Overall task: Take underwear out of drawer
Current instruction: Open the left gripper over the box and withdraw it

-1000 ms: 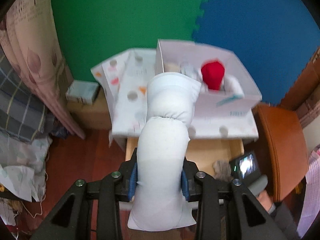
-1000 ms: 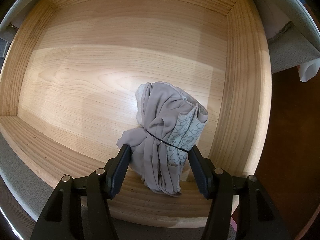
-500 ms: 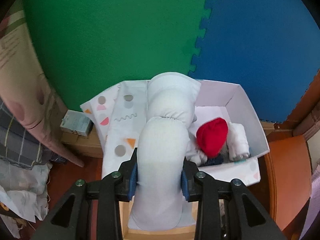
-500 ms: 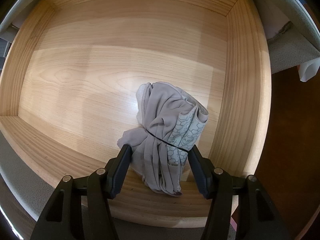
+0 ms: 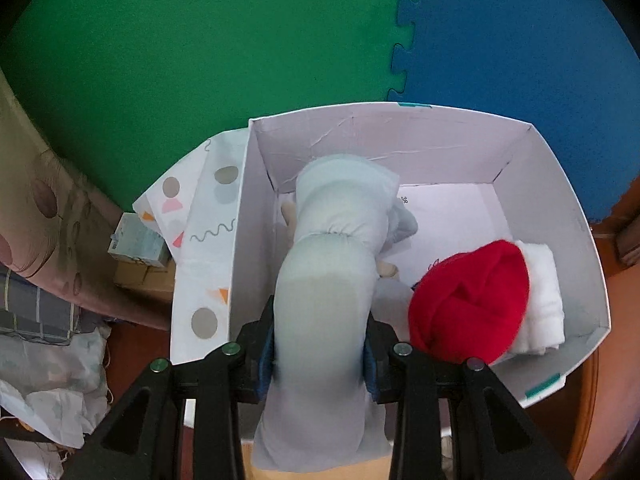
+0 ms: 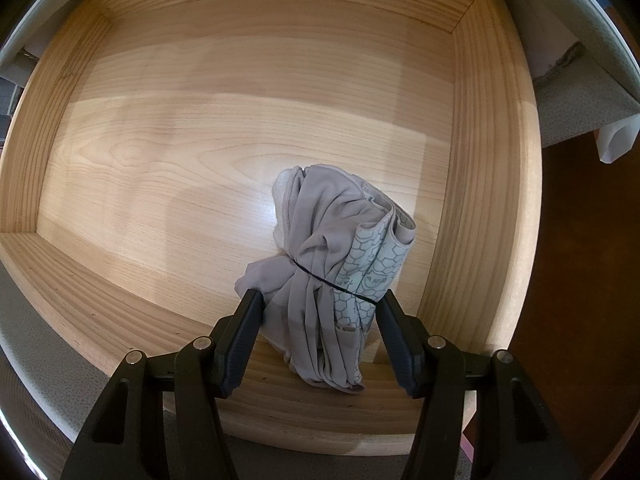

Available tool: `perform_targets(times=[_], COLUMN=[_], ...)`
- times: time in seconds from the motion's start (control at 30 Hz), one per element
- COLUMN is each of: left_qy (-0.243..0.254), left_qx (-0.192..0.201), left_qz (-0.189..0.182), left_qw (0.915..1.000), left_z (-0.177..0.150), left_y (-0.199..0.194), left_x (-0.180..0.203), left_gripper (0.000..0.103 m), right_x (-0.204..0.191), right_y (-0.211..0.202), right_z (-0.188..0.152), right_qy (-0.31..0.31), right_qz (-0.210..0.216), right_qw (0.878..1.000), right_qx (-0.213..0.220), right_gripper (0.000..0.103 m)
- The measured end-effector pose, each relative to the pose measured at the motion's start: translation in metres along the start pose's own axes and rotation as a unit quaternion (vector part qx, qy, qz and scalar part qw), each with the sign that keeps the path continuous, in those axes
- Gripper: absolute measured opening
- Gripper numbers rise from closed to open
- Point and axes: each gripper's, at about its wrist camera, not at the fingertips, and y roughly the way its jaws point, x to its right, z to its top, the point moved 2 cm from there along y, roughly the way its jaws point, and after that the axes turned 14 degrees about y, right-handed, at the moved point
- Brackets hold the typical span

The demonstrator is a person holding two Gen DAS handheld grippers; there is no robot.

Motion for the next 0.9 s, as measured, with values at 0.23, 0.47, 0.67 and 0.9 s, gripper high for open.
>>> perform_targets(times=[0.23,0.47,0.67,0.9], left_qy=[-0.033,-0.014,0.005,-0.002], left_qx=[-0.004,-0.009,0.019,0.061], left_qz=[-0.009,0.006,0.022,0.006], left_qw=[0.9994,0.9998,0.9996,0.9981], left_z=[0.0,0.0,-0.005,-0.034], left_y=[0.005,-0.008,-0.045,-0.104], left_x=[-0.009,-0.007,-0.004,-0.017], left_gripper=[0.049,0.062,0.064,0.064], right_x=[0.0,0.0,0.0,0.0], right_y=[0.0,0.001,0.001,0.001], right_z=[0.0,0.0,0.0,0.001], right_qy=[-0.001,-0.001,-0.002,-0.003], right_qz=[0.0,0.001,0.0,-0.001], right_qw=[1.0,1.0,1.0,1.0], right_qx=[0.0,0.001,0.0,0.0], right_gripper=[0.055,0.055,0.055,0.055])
